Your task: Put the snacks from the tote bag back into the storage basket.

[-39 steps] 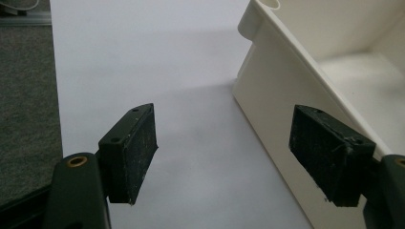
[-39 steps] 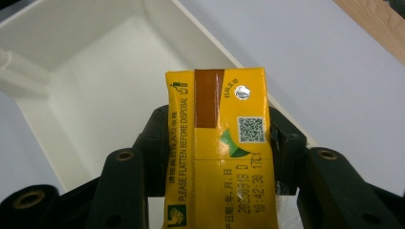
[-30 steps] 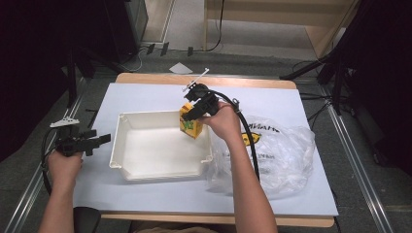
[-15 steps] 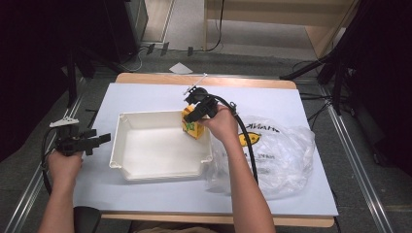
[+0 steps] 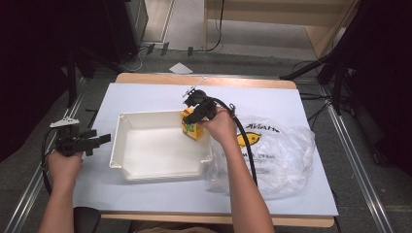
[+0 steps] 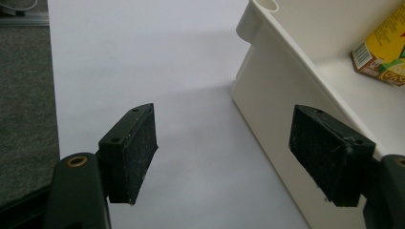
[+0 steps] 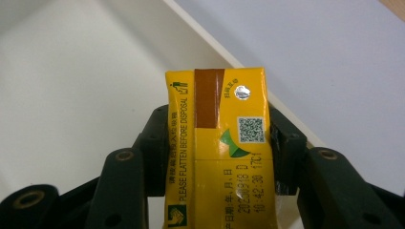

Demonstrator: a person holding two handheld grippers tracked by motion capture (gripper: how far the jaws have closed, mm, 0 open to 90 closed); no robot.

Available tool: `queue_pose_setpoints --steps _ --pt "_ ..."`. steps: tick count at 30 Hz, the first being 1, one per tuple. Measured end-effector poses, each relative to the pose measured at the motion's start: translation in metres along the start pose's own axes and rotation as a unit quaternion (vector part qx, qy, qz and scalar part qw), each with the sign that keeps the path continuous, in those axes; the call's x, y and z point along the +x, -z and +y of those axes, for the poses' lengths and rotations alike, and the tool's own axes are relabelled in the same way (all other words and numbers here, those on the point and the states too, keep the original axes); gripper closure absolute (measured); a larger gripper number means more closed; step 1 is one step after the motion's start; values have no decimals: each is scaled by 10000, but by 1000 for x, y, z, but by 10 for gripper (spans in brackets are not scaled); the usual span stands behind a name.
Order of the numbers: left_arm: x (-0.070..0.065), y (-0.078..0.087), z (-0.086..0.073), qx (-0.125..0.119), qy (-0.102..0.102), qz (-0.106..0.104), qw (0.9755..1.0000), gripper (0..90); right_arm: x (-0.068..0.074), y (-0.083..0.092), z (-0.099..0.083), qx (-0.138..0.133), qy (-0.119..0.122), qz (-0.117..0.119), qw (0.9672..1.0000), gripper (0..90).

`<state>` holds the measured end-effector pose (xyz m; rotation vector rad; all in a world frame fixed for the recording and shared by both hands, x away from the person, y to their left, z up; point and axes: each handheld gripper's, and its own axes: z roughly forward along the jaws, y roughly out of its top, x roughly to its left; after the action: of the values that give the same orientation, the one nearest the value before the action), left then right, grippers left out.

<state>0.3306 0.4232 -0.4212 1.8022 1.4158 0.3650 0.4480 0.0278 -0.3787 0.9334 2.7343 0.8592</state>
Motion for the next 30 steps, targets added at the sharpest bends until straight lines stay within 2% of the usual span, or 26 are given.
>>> queue_pose_setpoints --steps 5,8,14,18,24,28,30 --pt "-1 -1 0 14 0 -13 10000 254 -2 0 -4 -68 -33 29 10000 534" --pt "-1 -1 0 22 -4 -4 10000 255 -3 1 -6 -58 -138 71 9999 533" --pt "-1 0 0 14 -6 -3 10000 254 -2 1 -6 -61 -86 15 9999 537" --pt "-1 0 0 10 -6 -2 10000 254 -5 1 -5 -184 -193 55 9996 539" --pt "-1 0 0 11 -9 7 10000 254 -2 0 -3 -201 -87 -30 9998 539" --pt "0 1 0 -1 6 8 10000 254 -1 1 -2 -230 -100 -68 9997 539" --pt "0 0 0 16 3 9 10000 254 1 -1 -2 -173 -14 -74 9998 538"
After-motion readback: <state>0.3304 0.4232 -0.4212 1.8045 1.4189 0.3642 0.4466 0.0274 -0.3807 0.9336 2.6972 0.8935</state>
